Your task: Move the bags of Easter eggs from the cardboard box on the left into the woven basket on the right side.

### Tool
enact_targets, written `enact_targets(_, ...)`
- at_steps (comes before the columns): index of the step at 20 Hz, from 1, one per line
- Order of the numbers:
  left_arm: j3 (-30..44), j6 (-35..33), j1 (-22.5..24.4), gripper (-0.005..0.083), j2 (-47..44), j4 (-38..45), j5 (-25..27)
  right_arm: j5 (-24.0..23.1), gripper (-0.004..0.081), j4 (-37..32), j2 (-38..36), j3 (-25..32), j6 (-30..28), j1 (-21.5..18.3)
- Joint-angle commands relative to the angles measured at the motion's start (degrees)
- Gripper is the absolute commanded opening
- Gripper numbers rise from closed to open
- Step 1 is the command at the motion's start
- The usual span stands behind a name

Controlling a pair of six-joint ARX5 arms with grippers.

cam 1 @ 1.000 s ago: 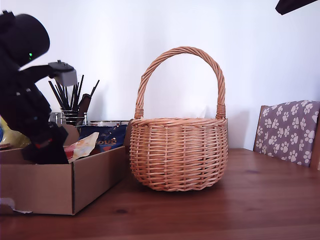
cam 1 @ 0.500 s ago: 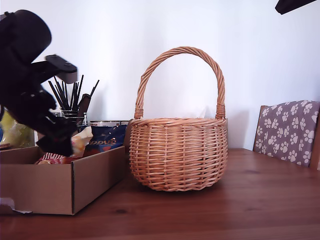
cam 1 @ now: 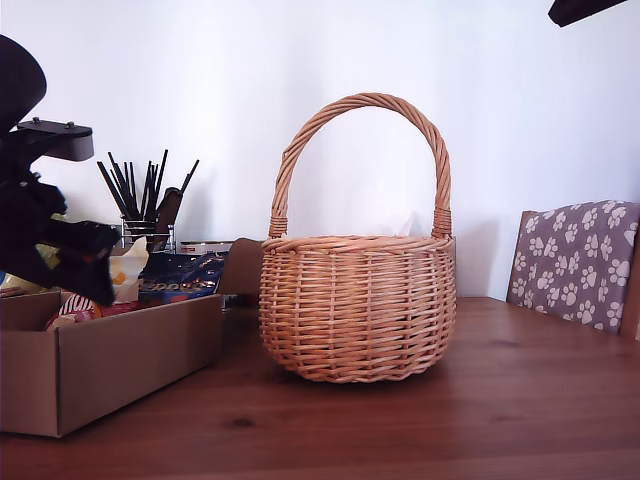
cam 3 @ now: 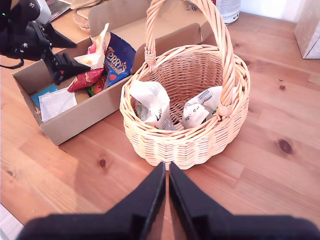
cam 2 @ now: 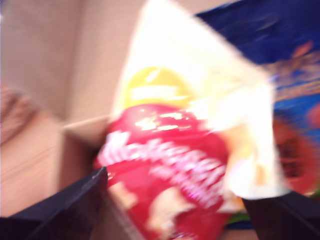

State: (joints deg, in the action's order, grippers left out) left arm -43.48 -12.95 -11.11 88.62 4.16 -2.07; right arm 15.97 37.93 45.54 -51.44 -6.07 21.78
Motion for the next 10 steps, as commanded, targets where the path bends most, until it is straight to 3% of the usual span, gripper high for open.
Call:
enact_targets(1,0.4,1.2,-0.1,0.0745,1.5,0.4,-1.5,0.1,-0.0013,-0.5,-0.2,-0.1,0.0,0.0)
enact_targets(8,0.4,1.2,0.1,0.0744,9.5,5.0,-0.9,0.2,-0.0013,-0.4,-0.2,-0.1,0.0,0.0)
enact_targets(10,0.4,1.2,0.1,0.0693,10.1,4.9,-0.9,0.2,-0.0013,-0.4,-0.2,-0.1,0.0,0.0)
